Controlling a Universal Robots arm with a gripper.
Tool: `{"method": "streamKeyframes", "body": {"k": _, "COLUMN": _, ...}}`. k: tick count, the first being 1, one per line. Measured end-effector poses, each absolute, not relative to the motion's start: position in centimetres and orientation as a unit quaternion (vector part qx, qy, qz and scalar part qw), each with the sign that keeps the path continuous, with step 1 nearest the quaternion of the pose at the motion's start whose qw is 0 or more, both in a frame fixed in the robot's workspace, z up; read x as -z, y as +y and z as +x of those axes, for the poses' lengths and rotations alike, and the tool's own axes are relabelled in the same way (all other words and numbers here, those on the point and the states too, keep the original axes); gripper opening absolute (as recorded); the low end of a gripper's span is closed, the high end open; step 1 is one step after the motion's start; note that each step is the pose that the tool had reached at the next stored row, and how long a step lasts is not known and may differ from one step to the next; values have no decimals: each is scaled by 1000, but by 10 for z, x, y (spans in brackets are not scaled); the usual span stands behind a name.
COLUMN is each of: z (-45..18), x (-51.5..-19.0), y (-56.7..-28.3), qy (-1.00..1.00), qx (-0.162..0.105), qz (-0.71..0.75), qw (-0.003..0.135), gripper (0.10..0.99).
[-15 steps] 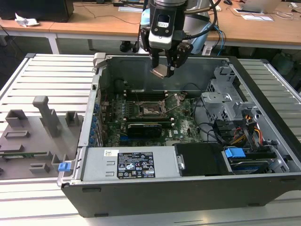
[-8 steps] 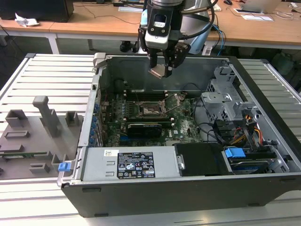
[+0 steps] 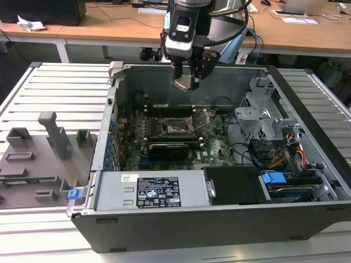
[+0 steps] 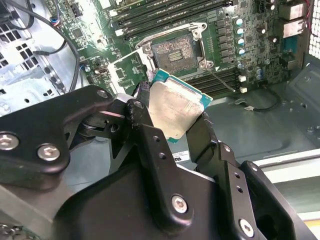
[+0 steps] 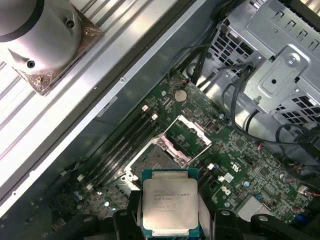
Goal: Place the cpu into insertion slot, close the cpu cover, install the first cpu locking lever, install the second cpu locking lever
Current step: 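Place the cpu into insertion slot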
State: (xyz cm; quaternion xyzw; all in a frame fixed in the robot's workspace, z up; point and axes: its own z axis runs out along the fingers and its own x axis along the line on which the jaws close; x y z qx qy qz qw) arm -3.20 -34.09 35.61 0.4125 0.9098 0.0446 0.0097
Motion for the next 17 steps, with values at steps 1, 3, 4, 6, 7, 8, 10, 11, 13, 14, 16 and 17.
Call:
{"method": "streamKeyframes", "body": {"k": 1, "z": -32, "x": -356, "y": -341, "qy": 907, "qx": -44, "qz": 418, "qw": 10, "gripper": 537}}
{"method": "streamKeyframes", "body": {"k": 3, "z": -32, "x": -356, "y": -341, "qy": 902, "qx": -44, "qz": 430, "qw": 11, "gripper": 537}}
{"method": "streamKeyframes", "body": {"k": 4, "z": -32, "x": -356, "y": -341, "qy": 899, "qx": -44, "qz": 437, "qw": 11, "gripper": 537}}
{"method": "streamKeyframes", "body": {"k": 6, "z": -32, "x": -356, "y": -341, "qy": 894, "qx": -44, "qz": 446, "qw": 11, "gripper": 537}}
{"method": "streamKeyframes", "body": {"k": 7, "z": -32, "x": -356, "y": -341, "qy": 891, "qx": -44, "qz": 451, "qw": 12, "gripper": 537}}
{"method": "streamKeyframes", "body": {"k": 8, "z": -32, "x": -356, "y": -341, "qy": 890, "qx": -44, "qz": 454, "qw": 12, "gripper": 537}}
{"method": "streamKeyframes", "body": {"k": 10, "z": -32, "x": -356, "y": -341, "qy": 887, "qx": -44, "qz": 459, "qw": 12, "gripper": 537}}
{"method": "streamKeyframes", "body": {"k": 11, "z": -32, "x": -356, "y": -341, "qy": 886, "qx": -44, "qz": 461, "qw": 12, "gripper": 537}}
{"method": "streamKeyframes", "body": {"k": 13, "z": -32, "x": -356, "y": -341, "qy": 883, "qx": -44, "qz": 467, "qw": 12, "gripper": 537}}
{"method": "streamKeyframes", "body": {"k": 14, "z": -32, "x": -356, "y": -341, "qy": 882, "qx": -44, "qz": 469, "qw": 12, "gripper": 537}}
{"method": "streamKeyframes", "body": {"k": 16, "z": -32, "x": -355, "y": -341, "qy": 879, "qx": -44, "qz": 474, "qw": 13, "gripper": 537}}
{"method": "streamKeyframes", "body": {"k": 17, "z": -32, "x": -355, "y": -341, "qy": 878, "qx": -44, "qz": 476, "qw": 13, "gripper": 537}}
